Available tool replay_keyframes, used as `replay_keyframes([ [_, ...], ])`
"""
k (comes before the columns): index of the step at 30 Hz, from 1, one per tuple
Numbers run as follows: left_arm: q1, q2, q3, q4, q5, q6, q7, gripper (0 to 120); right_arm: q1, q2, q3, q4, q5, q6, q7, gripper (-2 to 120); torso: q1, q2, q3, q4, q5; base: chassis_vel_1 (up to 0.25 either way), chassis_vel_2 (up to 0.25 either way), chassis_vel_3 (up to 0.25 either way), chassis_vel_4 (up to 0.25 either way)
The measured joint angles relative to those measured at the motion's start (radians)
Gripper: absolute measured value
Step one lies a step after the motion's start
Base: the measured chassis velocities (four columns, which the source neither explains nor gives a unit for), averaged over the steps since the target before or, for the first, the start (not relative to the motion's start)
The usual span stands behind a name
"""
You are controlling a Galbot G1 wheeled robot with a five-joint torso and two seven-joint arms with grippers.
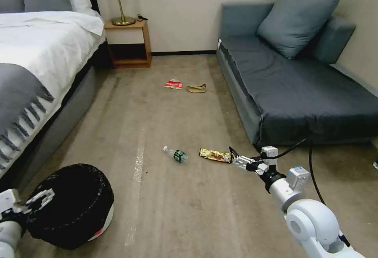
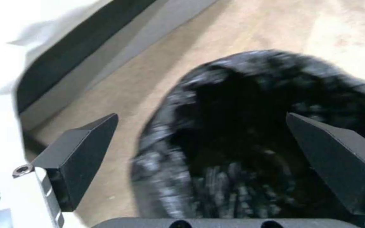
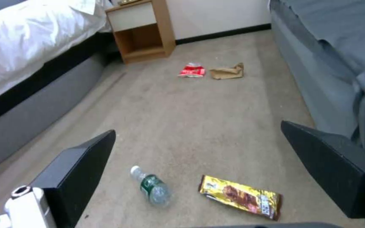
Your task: Pick up the trash bin, then pick up the garbage on the floor and place it into the trash bin.
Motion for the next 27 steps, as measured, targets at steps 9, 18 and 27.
replay_keyframes([
  [9, 0.002, -0.023, -0.010, 0.040, 0.012, -0.008, -0.004, 98, 0.026, 0.004, -0.015, -0.025, 0.003, 0.004, -0.006, 100, 0.000, 0.000, 0.000, 0.0000, 0.0002, 0.000, 0.000, 0.000, 0.000],
  [18, -0.057, -0.017, 0.034, 0.110, 0.009, 0.002, -0.003, 97, 0.042, -0.005, -0.012, -0.025, 0.020, 0.002, -0.006, 100, 0.000, 0.000, 0.000, -0.0001, 0.0001, 0.000, 0.000, 0.000, 0.000],
  [27, -0.124, -0.012, 0.050, 0.160, -0.065, 0.055, -0.040, 95, 0.028, -0.009, 0.004, -0.005, 0.031, 0.003, -0.002, 100, 0.000, 0.000, 0.000, -0.0002, 0.0001, 0.000, 0.000, 0.000, 0.000],
])
